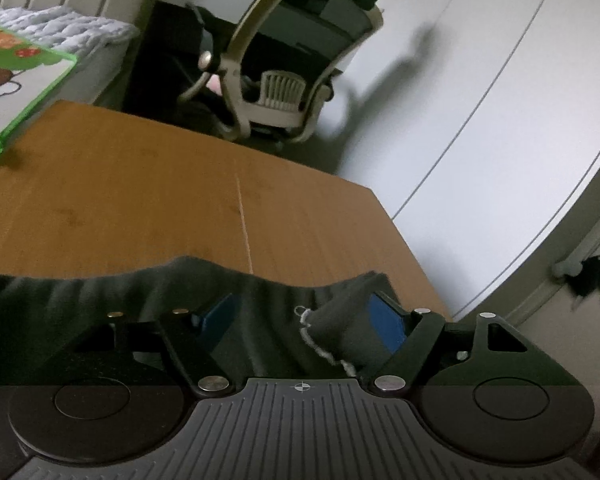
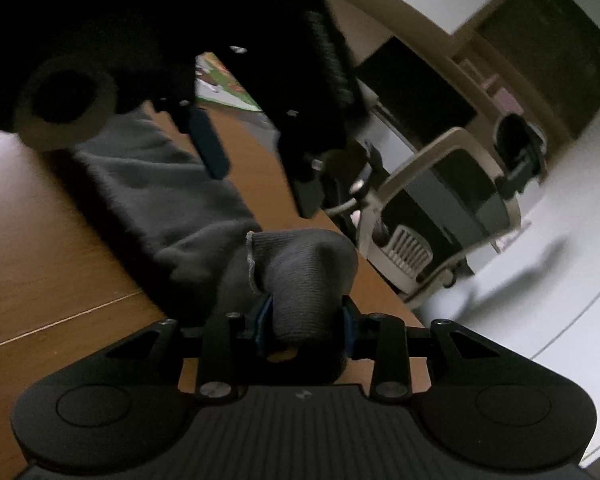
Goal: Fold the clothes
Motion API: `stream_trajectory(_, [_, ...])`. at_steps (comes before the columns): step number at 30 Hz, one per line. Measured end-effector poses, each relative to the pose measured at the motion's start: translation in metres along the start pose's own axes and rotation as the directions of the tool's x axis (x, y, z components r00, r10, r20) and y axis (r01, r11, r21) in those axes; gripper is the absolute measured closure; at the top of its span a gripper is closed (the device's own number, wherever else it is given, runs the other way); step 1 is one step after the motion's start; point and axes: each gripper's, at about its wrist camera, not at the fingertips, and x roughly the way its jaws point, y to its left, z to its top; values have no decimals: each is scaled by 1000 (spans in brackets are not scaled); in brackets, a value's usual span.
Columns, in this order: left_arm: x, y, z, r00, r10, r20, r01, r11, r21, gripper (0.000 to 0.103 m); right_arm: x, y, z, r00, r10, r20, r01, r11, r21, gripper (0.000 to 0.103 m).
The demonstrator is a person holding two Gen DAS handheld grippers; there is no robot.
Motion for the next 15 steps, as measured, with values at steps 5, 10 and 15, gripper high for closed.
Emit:
stream_trajectory(5, [8, -8, -6, 1000, -2, -22, 3, 1000, 31, 29, 3, 12, 1, 1000, 9, -2, -9, 999, -43, 64])
stream_trajectory(10, [6, -11, -6, 1000, -16, -17, 17, 999, 37, 31, 4, 17, 3, 1000, 9, -3, -9, 998, -54, 63])
stream_trajectory(15, [7, -17, -9, 999, -38, -27, 40, 998, 45, 32, 6, 22, 3, 1000, 8, -4, -8, 998, -68, 62])
